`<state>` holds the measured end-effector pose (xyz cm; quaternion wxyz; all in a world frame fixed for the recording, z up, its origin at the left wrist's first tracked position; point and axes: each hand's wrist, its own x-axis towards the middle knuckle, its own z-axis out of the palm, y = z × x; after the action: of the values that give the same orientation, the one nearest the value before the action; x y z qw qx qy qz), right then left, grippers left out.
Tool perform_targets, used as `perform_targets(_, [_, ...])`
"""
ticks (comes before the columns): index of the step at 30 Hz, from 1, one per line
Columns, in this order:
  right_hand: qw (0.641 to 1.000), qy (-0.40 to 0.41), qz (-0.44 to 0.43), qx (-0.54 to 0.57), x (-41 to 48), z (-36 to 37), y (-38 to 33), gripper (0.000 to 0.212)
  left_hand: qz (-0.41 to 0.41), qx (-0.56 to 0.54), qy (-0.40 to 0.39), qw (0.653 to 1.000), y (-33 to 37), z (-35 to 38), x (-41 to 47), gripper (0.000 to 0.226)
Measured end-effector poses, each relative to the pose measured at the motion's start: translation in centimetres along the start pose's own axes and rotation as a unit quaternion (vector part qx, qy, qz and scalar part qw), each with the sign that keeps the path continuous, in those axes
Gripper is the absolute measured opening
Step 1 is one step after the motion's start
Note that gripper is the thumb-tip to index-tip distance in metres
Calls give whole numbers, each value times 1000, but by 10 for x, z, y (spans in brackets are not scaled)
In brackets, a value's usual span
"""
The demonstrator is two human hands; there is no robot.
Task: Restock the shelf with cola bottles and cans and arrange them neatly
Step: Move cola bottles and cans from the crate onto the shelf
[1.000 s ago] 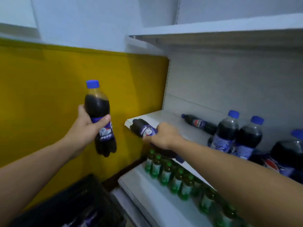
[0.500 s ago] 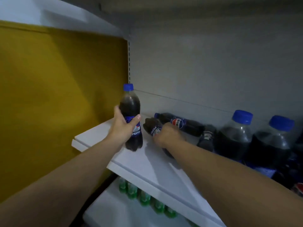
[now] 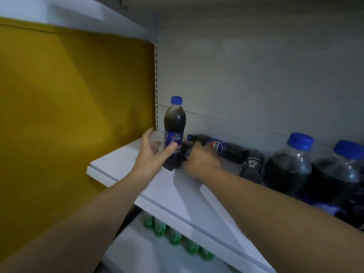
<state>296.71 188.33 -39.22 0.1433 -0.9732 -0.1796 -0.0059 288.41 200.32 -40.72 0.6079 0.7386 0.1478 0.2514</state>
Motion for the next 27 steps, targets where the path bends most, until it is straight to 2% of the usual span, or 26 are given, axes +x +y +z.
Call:
perform_targets(3, [986, 62, -134, -71, -54, -12, -7, 67, -13, 13, 27, 999, 10, -31, -57, 90])
perform_targets(6, [971, 54, -224, -62, -113, -19, -16, 58, -15, 33, 52, 998, 21, -67, -119, 88])
perform_targets(11, [948, 37, -313, -49, -199, -26, -34, 54, -8, 32, 129, 991, 57, -113, -222, 66])
perform_targets(15, [914, 34, -404, -24, -267, -22, -62, 55, -6, 39, 202, 979, 79, -145, -306, 66])
perform_targets(20, [862, -18, -507, -3, -348, -3, -102, 51, -13, 45, 285, 957, 90, -187, -400, 67])
perform_targets(24, [822, -48, -567, -5, -387, 11, -117, 51, -39, 37, 341, 938, 72, -209, -453, 73])
perform_targets(27, [808, -75, -583, -19, -396, 22, -129, 49, -61, 42, 364, 928, 45, -223, -482, 74])
